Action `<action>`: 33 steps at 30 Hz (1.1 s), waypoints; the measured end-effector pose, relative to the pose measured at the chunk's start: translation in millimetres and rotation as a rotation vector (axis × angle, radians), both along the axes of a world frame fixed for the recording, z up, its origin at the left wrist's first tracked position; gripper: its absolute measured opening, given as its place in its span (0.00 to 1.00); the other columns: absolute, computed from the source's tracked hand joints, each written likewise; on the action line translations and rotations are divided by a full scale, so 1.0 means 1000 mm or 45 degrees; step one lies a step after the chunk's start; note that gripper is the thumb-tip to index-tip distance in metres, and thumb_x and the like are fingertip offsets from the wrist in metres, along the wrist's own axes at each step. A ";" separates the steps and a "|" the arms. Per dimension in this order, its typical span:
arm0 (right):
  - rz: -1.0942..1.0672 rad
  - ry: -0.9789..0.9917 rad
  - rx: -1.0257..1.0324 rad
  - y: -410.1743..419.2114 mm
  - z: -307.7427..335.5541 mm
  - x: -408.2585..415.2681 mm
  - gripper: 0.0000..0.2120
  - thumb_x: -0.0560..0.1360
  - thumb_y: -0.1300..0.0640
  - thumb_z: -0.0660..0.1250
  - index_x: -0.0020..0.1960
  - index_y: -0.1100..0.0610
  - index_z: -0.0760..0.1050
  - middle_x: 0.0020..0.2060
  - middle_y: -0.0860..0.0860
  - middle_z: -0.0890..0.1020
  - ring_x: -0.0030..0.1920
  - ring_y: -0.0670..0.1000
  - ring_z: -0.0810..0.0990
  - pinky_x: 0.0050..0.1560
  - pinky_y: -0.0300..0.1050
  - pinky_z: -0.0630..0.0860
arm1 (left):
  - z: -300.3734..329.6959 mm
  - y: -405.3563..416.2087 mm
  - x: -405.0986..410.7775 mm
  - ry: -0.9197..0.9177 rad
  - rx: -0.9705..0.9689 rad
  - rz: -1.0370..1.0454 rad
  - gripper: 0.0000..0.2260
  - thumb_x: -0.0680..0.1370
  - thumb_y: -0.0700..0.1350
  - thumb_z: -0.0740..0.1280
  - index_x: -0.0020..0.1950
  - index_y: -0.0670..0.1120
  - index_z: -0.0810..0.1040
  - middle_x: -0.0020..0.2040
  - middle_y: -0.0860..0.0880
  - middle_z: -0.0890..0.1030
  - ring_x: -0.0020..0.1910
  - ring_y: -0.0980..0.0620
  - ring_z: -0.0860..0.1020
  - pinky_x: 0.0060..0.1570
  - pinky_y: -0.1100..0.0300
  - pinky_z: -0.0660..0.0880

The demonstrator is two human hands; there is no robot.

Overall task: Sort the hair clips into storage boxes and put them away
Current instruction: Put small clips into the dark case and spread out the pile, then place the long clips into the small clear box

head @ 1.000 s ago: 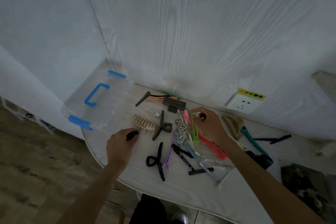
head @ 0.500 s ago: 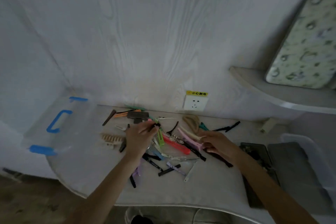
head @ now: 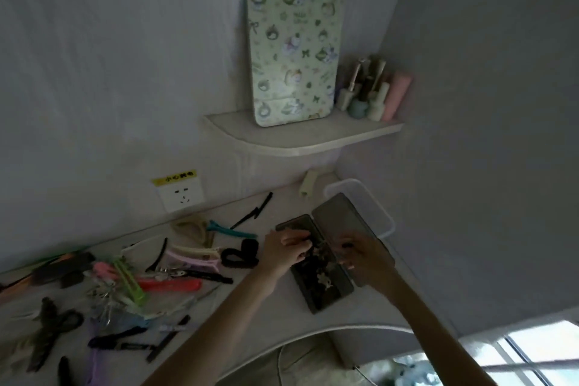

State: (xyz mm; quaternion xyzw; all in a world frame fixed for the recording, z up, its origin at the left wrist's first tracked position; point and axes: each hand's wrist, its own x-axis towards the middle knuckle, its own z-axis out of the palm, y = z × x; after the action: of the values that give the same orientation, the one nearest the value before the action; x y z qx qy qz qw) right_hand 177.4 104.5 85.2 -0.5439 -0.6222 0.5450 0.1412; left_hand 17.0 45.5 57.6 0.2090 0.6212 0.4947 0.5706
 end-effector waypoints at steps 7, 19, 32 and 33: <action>0.331 -0.280 0.306 0.002 -0.010 0.018 0.20 0.77 0.68 0.58 0.67 0.56 0.69 0.59 0.49 0.74 0.54 0.45 0.73 0.51 0.37 0.70 | -0.009 0.003 -0.004 0.280 0.091 -0.320 0.16 0.77 0.37 0.64 0.65 0.42 0.74 0.56 0.49 0.76 0.52 0.55 0.77 0.43 0.70 0.74; -0.405 -0.272 -0.324 0.066 -0.019 0.062 0.10 0.77 0.53 0.62 0.45 0.60 0.74 0.36 0.55 0.76 0.34 0.51 0.72 0.35 0.41 0.68 | -0.026 -0.016 -0.019 0.827 -0.479 -0.712 0.22 0.78 0.60 0.57 0.36 0.45 0.76 0.31 0.50 0.79 0.28 0.54 0.77 0.26 0.65 0.71; -0.500 -0.003 -0.313 0.083 -0.019 0.038 0.12 0.78 0.54 0.62 0.53 0.63 0.70 0.39 0.55 0.75 0.36 0.51 0.76 0.34 0.40 0.74 | -0.035 0.004 -0.007 0.380 -0.538 -0.545 0.02 0.79 0.39 0.59 0.48 0.44 0.71 0.38 0.45 0.81 0.35 0.50 0.81 0.35 0.57 0.77; -0.520 0.012 -0.258 0.083 -0.013 0.037 0.11 0.78 0.55 0.62 0.52 0.63 0.69 0.38 0.55 0.74 0.35 0.51 0.76 0.32 0.40 0.76 | -0.035 0.005 -0.009 0.372 -0.550 -0.541 0.03 0.79 0.38 0.59 0.52 0.43 0.70 0.39 0.45 0.81 0.34 0.50 0.81 0.34 0.57 0.77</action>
State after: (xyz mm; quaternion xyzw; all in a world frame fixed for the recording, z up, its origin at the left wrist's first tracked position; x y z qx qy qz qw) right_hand 213.9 187.7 72.3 -0.6676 -0.4404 0.5673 0.1961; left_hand 8.4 50.6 22.1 0.2766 0.7296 0.1865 0.5971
